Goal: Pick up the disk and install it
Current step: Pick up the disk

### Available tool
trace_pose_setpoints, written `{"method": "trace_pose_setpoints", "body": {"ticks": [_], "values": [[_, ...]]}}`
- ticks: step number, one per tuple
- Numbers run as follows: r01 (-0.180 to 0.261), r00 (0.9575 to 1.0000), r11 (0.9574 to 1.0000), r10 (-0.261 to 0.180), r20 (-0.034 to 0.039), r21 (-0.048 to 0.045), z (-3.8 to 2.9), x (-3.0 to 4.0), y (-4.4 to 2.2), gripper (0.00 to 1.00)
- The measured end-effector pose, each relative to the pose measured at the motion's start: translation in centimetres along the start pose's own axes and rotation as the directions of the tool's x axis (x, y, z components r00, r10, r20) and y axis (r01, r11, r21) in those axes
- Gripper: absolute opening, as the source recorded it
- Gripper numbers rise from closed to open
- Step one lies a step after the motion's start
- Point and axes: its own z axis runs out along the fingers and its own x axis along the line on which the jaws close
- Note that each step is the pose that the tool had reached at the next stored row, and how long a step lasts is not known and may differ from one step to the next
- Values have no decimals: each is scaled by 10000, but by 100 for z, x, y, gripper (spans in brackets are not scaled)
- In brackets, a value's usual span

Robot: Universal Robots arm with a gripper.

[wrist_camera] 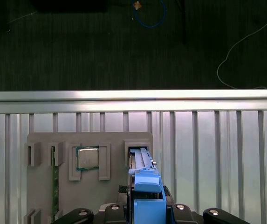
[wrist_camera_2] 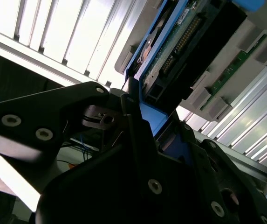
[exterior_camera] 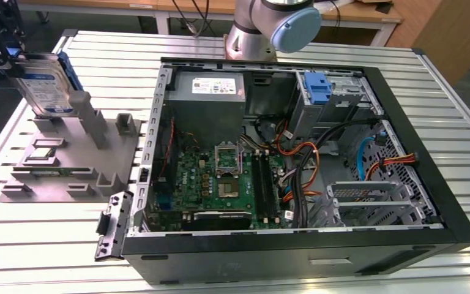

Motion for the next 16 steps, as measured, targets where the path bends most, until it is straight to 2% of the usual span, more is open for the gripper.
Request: {"method": "trace_pose_setpoints", "body": {"ticks": [16], "values": [[0, 10000, 10000, 0, 0, -1, -34, -2, 0, 36]]}}
